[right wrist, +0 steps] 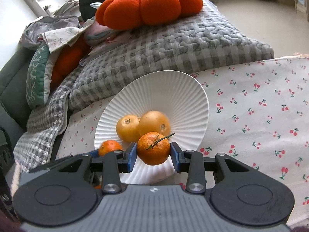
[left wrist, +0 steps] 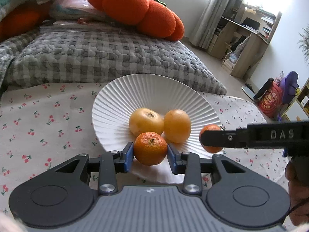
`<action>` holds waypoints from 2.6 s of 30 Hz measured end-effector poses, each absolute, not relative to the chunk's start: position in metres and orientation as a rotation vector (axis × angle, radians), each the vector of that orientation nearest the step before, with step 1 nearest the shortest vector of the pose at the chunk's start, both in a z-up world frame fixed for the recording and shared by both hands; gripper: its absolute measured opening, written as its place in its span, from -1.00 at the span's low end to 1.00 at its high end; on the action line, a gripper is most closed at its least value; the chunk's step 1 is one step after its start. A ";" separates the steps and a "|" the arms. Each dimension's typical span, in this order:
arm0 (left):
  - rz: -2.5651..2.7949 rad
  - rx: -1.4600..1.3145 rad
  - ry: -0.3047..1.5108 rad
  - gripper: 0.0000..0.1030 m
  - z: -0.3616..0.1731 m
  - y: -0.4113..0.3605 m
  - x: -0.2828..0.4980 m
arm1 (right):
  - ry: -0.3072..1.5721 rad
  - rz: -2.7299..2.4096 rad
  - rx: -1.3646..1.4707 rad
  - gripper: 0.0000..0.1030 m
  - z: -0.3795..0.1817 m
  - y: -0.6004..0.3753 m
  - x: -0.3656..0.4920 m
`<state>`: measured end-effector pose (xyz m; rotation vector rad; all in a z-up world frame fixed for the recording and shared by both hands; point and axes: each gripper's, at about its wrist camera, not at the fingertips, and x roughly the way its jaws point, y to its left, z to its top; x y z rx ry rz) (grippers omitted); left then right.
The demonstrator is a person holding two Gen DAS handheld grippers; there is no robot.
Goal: Organize fruits
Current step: 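Carry both tangerines onto the white plate and open both tools, then withdraw both tools from the plate toward the remaining fruit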
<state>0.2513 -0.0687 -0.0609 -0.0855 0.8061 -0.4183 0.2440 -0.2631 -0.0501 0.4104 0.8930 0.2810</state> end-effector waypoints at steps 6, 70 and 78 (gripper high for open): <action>-0.422 -0.046 0.787 -0.41 -0.062 -0.077 0.257 | 0.924 0.310 0.503 -0.34 -0.059 -0.264 0.248; -0.189 -0.180 0.732 0.01 -0.002 0.062 0.098 | 0.675 0.324 0.157 0.17 0.002 -0.217 0.092; -0.136 -0.186 0.759 0.26 -0.018 0.073 0.093 | 0.678 0.324 0.120 0.52 -0.005 -0.214 0.075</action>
